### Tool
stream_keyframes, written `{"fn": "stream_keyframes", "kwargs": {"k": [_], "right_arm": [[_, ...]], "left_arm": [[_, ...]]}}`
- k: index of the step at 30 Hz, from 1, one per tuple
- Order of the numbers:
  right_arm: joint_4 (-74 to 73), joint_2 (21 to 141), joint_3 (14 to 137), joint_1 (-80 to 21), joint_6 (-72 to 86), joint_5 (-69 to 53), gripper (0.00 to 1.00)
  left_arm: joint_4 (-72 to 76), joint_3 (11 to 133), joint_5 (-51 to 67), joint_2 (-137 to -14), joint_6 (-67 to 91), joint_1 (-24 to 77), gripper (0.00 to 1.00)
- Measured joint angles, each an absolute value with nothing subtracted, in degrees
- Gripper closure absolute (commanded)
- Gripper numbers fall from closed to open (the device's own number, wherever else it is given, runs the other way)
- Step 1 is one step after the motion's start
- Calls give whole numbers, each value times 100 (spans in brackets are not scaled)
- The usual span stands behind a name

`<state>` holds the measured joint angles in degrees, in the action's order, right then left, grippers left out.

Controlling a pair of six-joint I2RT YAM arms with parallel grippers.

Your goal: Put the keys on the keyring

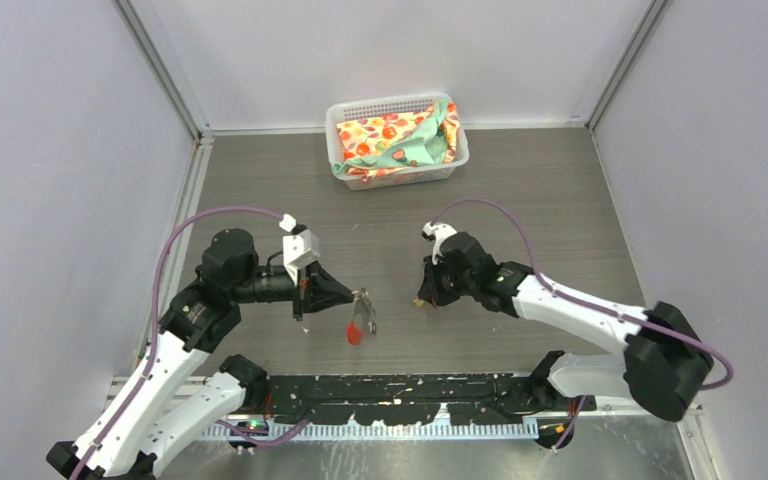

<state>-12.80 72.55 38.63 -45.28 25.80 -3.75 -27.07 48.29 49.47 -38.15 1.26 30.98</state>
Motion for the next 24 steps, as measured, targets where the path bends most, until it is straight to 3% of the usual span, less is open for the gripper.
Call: {"fn": "stream_keyframes", "kwargs": {"k": [10,17,24], "right_arm": [[-2475,5645,5245,-4534,923,-1490,99],[-2650,5765,6036,-4560,1468,-2716,99],[-2123,6093,6084,-4840,2410,-3074,99]], "left_arm": [[-2270,4665,4366,-3909,478,3098,100],[-1831,4486,3760,-3959,217,3098,100],[-1214,4394,3487,-4128,167,3098,100]]}}
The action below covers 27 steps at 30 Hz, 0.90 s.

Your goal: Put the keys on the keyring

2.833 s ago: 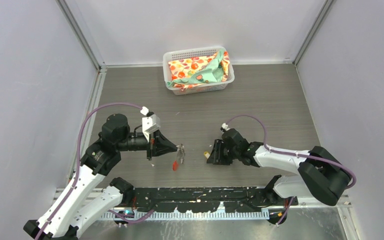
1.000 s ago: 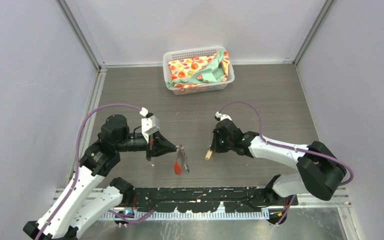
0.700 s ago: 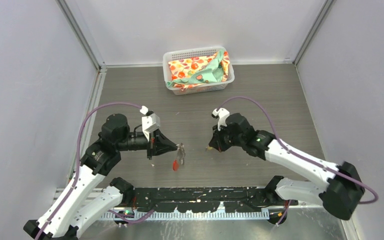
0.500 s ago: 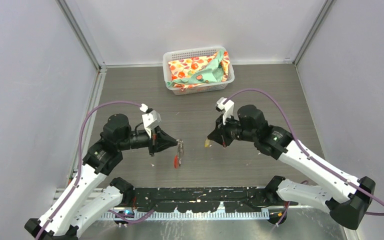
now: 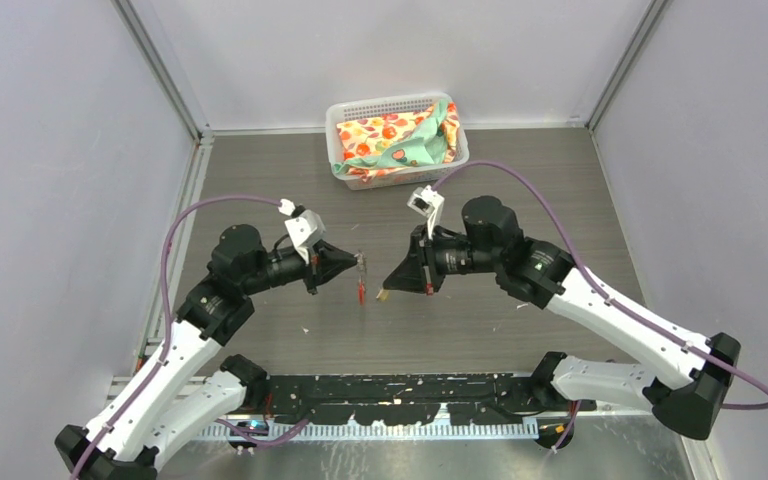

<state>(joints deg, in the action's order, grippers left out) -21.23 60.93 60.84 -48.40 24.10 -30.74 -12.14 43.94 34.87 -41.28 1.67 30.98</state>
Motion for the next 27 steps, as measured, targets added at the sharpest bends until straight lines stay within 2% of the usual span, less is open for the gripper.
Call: {"fn": "stream_keyframes", "kwargs": {"k": [15,27], "right_arm": [[-1146,6539,6084,-5352,3411,-2045,99],[-731,6541,5870,-5352,3795,-2060,99]], "left_arm": [[-834,4150,4040,-3922,99,3098,100],[-832,4088,4222,-3774,106,3098,100]]}}
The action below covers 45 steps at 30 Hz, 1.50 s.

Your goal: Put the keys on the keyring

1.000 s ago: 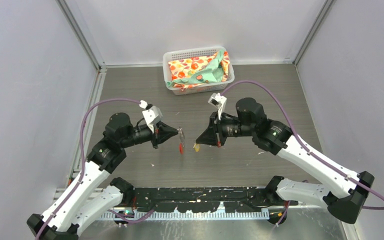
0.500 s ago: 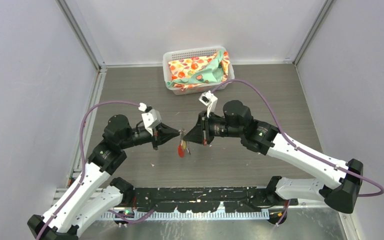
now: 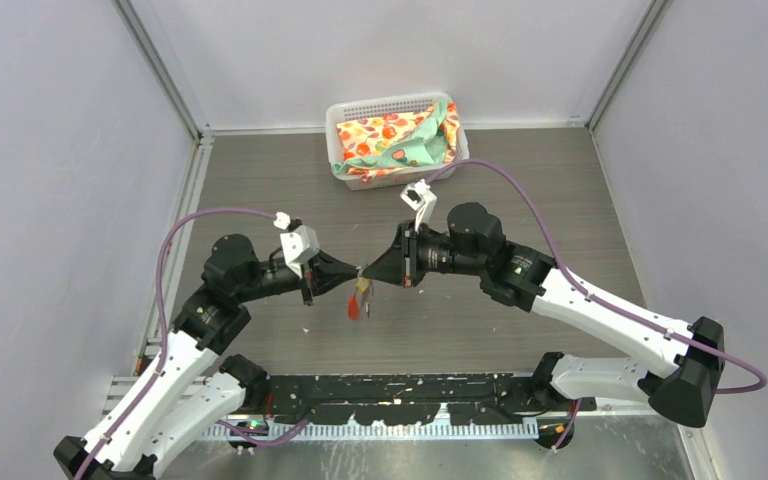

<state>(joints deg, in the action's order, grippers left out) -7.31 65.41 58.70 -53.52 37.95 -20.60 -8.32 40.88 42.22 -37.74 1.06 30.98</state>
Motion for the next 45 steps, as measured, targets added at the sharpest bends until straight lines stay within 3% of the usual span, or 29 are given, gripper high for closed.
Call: {"fn": "stream_keyframes", "kwargs": {"k": [45], "right_arm": [[-473,6407,5435,-5122,4112,-1953,99]], "left_arm": [[-834,4001,4582,-3625,99,3094,100]]}}
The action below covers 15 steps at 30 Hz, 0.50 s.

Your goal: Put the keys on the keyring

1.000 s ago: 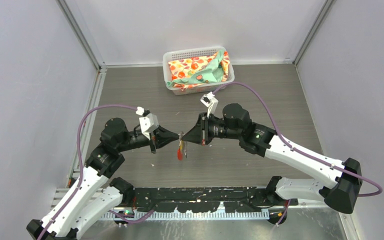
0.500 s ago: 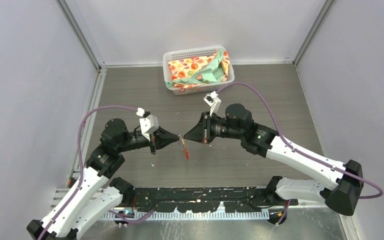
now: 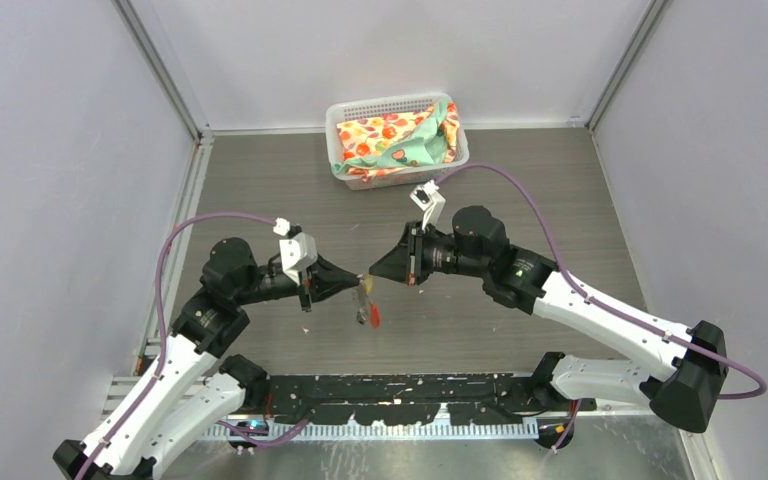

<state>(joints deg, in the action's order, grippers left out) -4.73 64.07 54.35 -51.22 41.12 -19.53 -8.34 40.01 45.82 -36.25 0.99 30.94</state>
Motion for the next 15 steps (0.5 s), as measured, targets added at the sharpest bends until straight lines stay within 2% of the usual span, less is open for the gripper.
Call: {"fn": "stream_keyframes", "kwargs": {"k": [15], "right_arm": [[-388,6226,5266,-5113,4202,-1962,99]], "left_arm": [[-834,3896,4399,-3594,97,3094,100]]}}
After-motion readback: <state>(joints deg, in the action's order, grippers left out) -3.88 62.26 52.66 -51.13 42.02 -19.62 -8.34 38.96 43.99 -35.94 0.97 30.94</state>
